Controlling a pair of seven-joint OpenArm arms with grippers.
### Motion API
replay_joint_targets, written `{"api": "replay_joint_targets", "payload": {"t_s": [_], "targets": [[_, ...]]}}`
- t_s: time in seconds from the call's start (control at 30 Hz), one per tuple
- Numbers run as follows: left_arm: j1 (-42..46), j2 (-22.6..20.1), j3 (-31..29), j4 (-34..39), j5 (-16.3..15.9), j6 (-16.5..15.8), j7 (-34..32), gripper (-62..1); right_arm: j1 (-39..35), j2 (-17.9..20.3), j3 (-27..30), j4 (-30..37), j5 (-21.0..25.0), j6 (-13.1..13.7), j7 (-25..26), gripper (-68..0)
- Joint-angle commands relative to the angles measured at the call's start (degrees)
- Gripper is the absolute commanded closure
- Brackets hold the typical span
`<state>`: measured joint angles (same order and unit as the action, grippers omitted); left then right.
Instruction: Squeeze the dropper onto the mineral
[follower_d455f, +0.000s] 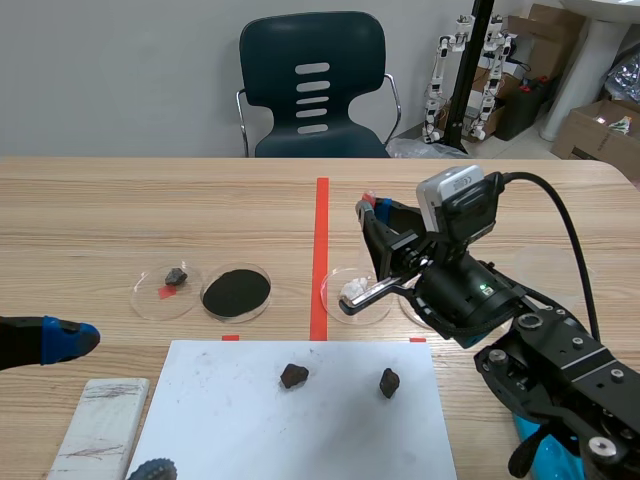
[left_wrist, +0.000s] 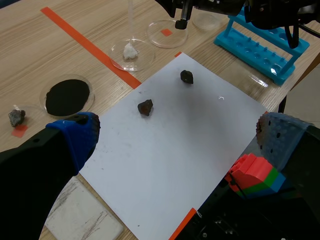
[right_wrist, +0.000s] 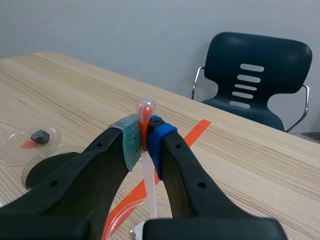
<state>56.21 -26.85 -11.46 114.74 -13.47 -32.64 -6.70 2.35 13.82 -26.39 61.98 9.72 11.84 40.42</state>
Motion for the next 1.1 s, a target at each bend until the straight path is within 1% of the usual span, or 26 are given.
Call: {"api": "replay_joint_targets", "payload": {"t_s": [0.0, 0.57, 0.7, 0.9, 1.0, 1.07], "targets": [[0.09, 0.15, -0.13, 0.39, -0.59, 0.07, -0.83, -62.3, 1.33, 0.13, 0.07, 0.90, 0.68, 0.15, 1.03, -1.2], [0.09, 0.15, -0.13, 0.39, -0.59, 0.07, -0.83, -62.3, 1.33, 0.13, 0.07, 0.98, 1.55, 0.20, 1.03, -1.2], [0.09, 0.15, -0.13, 0.39, -0.59, 0.07, -0.83, -62.3, 1.31, 0.15, 0.07, 1.77, 2.34, 0.22, 1.01, -1.2], [0.09, 0.15, -0.13, 0.39, -0.59, 0.07, -0.83, -62.3, 1.31, 0.11, 0.07, 2.71, 2.32, 0.22, 0.52, -1.2], [0.09, 0.15, -0.13, 0.39, -0.59, 0.07, -0.83, -62.3, 1.31, 0.13, 0.07, 2.71, 2.32, 1.53, -0.28, -1.2], [0.09, 0.15, -0.13, 0.39, -0.59, 0.07, -0.83, -62.3, 1.29, 0.15, 0.07, 2.71, 2.34, 1.66, -0.26, -1.2]]}}
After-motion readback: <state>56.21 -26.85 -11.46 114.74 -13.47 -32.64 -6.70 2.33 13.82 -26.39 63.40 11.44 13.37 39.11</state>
